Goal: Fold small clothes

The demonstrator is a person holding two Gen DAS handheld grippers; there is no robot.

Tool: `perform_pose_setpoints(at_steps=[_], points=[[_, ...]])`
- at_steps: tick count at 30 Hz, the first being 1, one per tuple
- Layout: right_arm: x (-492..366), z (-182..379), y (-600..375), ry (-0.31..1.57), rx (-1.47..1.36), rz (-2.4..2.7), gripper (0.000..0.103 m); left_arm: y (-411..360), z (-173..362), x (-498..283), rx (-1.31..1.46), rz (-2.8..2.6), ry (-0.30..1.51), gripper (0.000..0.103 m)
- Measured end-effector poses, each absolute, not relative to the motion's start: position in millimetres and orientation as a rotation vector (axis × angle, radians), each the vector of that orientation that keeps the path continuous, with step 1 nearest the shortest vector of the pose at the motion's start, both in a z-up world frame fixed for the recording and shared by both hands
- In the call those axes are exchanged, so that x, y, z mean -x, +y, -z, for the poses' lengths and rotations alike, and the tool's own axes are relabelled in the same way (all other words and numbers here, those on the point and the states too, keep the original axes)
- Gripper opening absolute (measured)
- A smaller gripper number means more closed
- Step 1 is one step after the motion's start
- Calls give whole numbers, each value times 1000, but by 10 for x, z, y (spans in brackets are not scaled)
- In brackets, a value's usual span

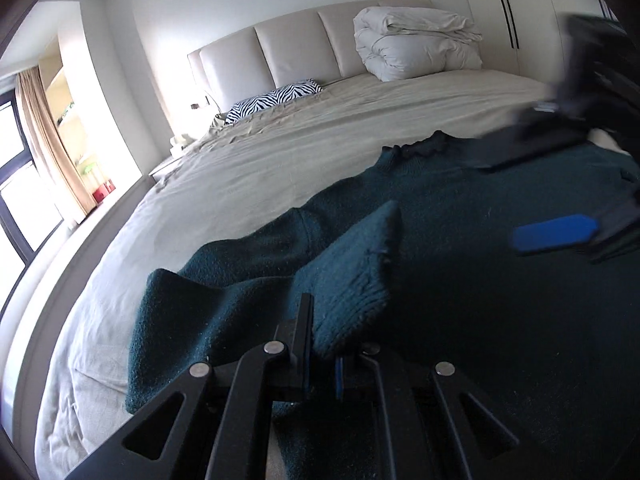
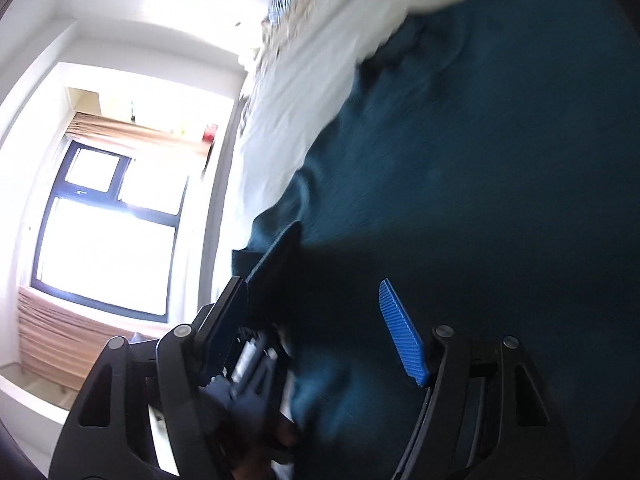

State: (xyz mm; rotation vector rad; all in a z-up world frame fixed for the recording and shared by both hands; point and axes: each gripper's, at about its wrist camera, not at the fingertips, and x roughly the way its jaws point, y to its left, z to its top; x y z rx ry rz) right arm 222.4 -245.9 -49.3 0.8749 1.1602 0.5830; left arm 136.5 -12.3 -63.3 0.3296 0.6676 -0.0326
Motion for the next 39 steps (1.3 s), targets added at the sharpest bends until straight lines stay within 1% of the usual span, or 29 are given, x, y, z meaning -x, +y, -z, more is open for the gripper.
perform_pose_setpoints(at_steps=[6,7,8,9,10,12,13,14,15,16,18,20,21,23,25,26,27,28,29,30,34,39], points=[[-2672,763,-2082,1277,-943,-620,67,-194,691,-1310,-394,27,658,9],[-2718,800,-2032,1291,-938,-624,59,-187,693,-1313,-391,28,658,10],[-2740,821,-1990,1300,-925,-631,46,-176,691,-1316,-386,27,660,12],[-2763,838,-1936,1310,-900,-636,41,-170,717,-1289,-383,27,664,12],[-2781,847,-1877,1320,-871,-643,32,-168,718,-1302,-380,27,669,12],[-2802,829,-1770,1318,-807,-666,28,-159,698,-1301,-374,26,672,12],[-2817,793,-1734,1305,-759,-666,23,-155,695,-1307,-372,26,676,13],[-2832,772,-1721,1295,-736,-659,16,-153,690,-1309,-369,30,681,18],[-2803,800,-1683,1283,-717,-651,13,-142,669,-1342,-365,33,688,29],[-2841,761,-1708,1266,-697,-638,9,-126,646,-1341,-356,34,692,36],[-2891,666,-1771,1226,-641,-605,8,-85,557,-1293,-321,45,675,64],[-2961,538,-1877,1181,-592,-565,7,-26,444,-1210,-274,57,645,77],[-3001,493,-1949,1164,-578,-542,7,8,395,-1176,-249,70,636,78],[-3067,428,-2112,1138,-567,-497,7,136,300,-1136,-164,106,634,78],[-3152,402,-2308,1123,-567,-446,7,356,242,-1176,-51,123,655,75],[-3194,391,-2426,1118,-567,-418,7,467,226,-1213,1,125,667,67],[-3239,385,-2524,1113,-563,-394,7,586,213,-1256,60,129,682,55],[-3293,379,-2625,1105,-554,-362,7,729,208,-1316,127,132,701,49],[-3340,375,-2735,1101,-550,-341,7,900,210,-1391,200,128,721,41],[-3393,388,-2813,1098,-550,-323,7,1051,210,-1452,258,120,731,35],[-3525,417,-3115,1083,-563,-259,7,1477,206,-1591,384,82,728,34],[-3627,435,-3464,1078,-582,-194,7,1650,107,-1790,416,97,717,33]])
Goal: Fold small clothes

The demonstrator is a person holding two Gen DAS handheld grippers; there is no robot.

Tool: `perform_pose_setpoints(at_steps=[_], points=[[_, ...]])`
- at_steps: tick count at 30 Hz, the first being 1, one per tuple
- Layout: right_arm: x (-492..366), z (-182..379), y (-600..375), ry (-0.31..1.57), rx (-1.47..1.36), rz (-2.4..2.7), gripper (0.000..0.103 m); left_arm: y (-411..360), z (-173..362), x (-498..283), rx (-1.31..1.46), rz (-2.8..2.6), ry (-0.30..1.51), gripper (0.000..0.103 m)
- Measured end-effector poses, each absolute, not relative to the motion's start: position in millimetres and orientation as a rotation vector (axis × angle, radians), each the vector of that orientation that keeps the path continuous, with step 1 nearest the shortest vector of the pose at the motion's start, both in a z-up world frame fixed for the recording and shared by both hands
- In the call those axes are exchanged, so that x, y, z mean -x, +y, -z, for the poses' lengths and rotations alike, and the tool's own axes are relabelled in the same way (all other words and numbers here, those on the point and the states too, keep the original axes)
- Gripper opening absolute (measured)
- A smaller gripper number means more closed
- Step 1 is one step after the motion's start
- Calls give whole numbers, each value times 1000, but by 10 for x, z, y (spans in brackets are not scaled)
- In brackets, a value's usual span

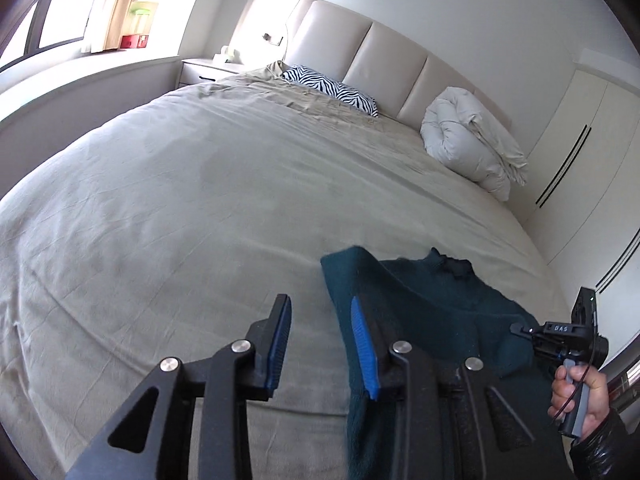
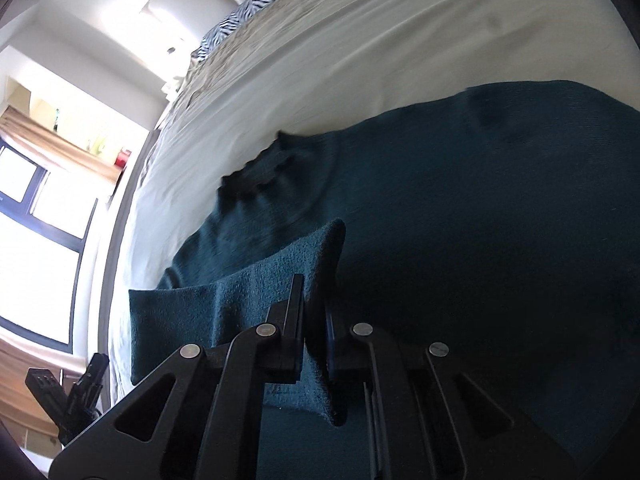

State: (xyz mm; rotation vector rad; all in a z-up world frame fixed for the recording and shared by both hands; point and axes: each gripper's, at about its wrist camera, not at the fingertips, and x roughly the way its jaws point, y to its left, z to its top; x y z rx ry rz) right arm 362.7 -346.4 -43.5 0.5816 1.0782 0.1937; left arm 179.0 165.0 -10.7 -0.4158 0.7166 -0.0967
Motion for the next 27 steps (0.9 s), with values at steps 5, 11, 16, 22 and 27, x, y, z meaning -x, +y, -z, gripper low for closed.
perform_pose_setpoints(at_steps=[5,11,16,22,27], points=[[-3834,422,-3624,1068,-571,-144,7,1541,117,-1859,415,134,722,33],[-3522,443,-3808,1063,-565,-85,7,1415,211,-1976,434,164,749,33],[-3451,520,-3872,1068,-567,-69,7,1341,306,-2100,418,164,782,33],[-3499,588,-3882,1076,-561,-61,7,1216,396,-2221,367,165,808,33],[-3454,645,-3935,1078,-568,-50,7,1112,459,-2310,329,165,824,33]])
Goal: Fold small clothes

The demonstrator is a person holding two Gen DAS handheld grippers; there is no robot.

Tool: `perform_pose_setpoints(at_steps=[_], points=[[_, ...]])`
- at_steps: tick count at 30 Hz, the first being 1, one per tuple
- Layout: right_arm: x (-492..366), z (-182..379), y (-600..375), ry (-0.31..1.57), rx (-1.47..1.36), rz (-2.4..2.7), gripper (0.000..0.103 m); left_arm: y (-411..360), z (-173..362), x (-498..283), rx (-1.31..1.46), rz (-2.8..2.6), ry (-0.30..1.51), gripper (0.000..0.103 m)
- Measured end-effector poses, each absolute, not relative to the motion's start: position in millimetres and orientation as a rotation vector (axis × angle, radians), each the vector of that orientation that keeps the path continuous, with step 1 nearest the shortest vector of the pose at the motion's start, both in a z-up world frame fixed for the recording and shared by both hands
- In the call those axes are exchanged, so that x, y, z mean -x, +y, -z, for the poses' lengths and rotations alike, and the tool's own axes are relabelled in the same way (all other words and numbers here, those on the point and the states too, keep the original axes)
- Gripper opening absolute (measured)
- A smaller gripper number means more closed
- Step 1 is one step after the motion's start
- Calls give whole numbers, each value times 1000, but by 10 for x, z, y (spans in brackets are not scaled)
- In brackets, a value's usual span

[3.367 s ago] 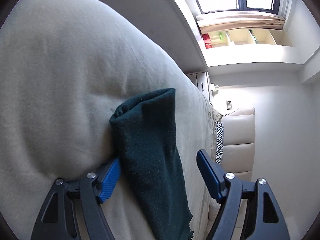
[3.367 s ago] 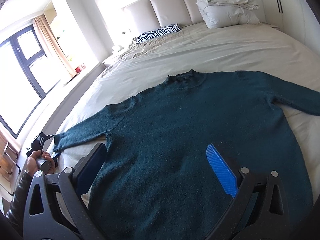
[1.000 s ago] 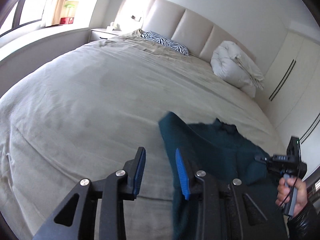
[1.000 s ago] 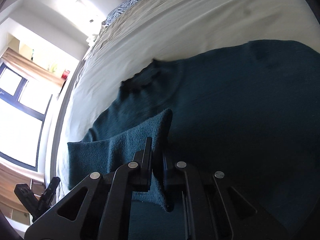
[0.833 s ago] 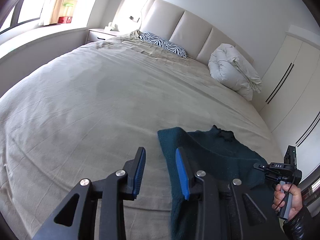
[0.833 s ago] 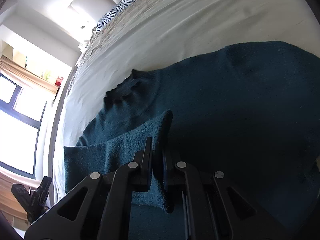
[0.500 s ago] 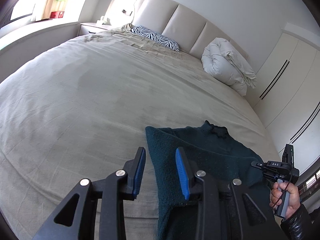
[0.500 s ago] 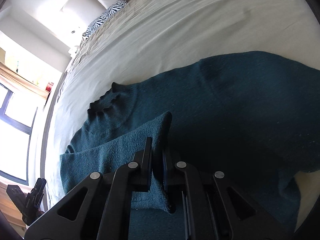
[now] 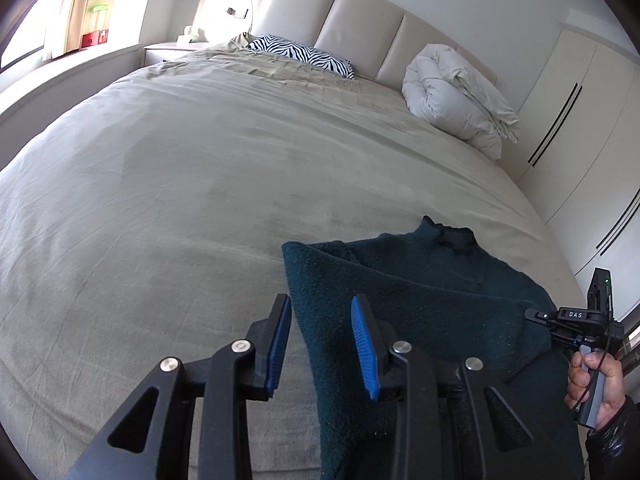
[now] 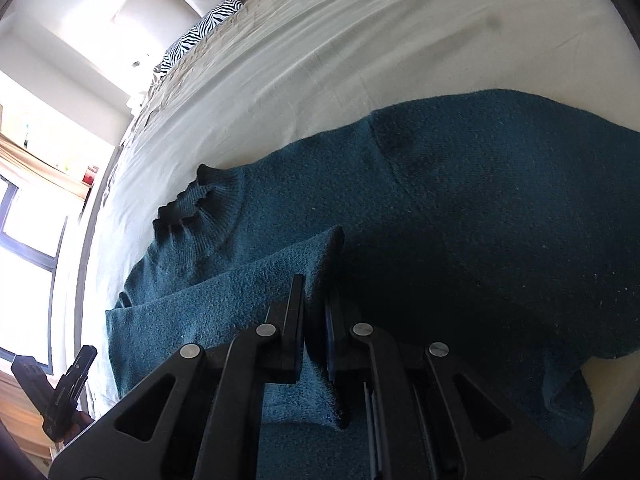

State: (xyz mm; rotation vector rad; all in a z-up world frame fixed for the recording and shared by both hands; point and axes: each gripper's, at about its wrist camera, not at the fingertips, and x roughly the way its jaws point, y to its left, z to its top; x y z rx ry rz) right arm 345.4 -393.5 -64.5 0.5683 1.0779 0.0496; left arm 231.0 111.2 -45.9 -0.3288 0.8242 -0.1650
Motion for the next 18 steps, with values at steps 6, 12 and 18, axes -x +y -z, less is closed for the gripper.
perform_pose_setpoints(at_steps=[6,12,18], points=[[-3464,688,-3945,1077,-566,-46,7,1210,485,-2339,351,140,822,33],[-3462,721,-3951,1069,-585,-52,7,1172,457,-2369,332,155,818,33],[-3451,752,-4010,1070,-611,-79,7,1050,556,-2465,303,190,843,33]])
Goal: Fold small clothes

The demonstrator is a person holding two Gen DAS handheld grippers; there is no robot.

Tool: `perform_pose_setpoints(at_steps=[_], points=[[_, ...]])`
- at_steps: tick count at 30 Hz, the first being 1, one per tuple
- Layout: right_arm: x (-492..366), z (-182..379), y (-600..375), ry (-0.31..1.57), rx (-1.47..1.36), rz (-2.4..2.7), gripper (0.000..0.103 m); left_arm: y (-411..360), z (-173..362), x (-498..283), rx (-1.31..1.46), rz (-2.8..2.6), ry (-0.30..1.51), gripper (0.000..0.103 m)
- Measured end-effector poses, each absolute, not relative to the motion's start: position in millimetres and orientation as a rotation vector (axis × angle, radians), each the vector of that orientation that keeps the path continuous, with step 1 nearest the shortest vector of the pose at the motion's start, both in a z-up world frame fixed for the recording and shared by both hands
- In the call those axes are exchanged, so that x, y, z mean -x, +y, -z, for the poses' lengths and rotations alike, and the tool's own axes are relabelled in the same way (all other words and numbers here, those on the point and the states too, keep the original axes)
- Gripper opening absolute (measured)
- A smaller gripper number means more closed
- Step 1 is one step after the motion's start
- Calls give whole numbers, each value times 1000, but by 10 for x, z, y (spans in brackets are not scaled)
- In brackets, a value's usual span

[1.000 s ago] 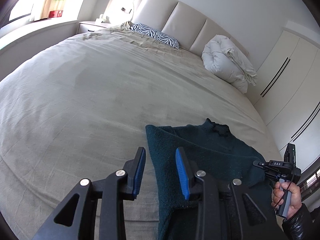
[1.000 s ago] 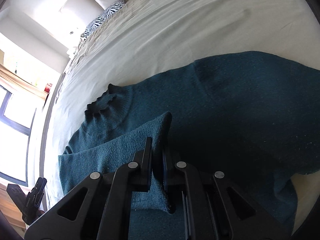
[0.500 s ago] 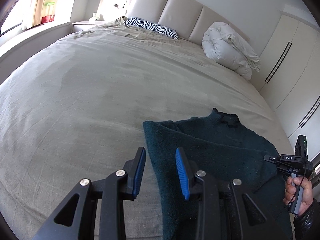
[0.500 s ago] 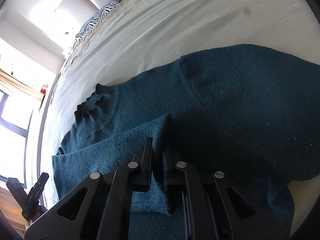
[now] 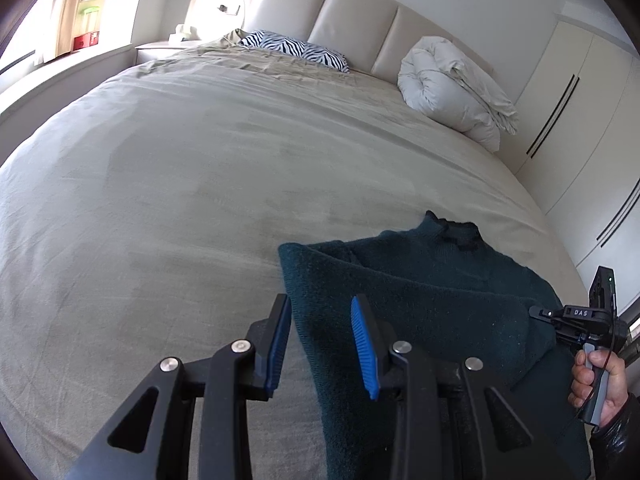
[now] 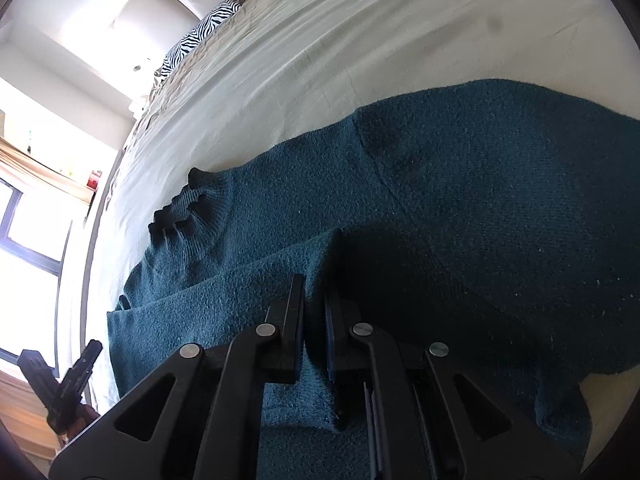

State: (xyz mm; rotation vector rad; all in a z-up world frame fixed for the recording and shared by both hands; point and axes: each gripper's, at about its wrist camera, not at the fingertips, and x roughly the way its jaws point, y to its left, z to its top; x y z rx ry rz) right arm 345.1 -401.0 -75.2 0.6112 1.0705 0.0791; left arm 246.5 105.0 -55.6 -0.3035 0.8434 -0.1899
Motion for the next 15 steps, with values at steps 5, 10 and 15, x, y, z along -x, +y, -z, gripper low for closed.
perform_pose_setpoints(at_steps=[5,10,15], points=[[-3410,772,-4058,1052,-639,-98,8,1036,731,-2713,292,176,906,33],[-3385,785,-4127,1052,-681,-113,9,1014,870,-2792,256,169,915,33],[-3288,694,-4116,1044,-643,-86,10,940,688,-2586,180,118,854,33]])
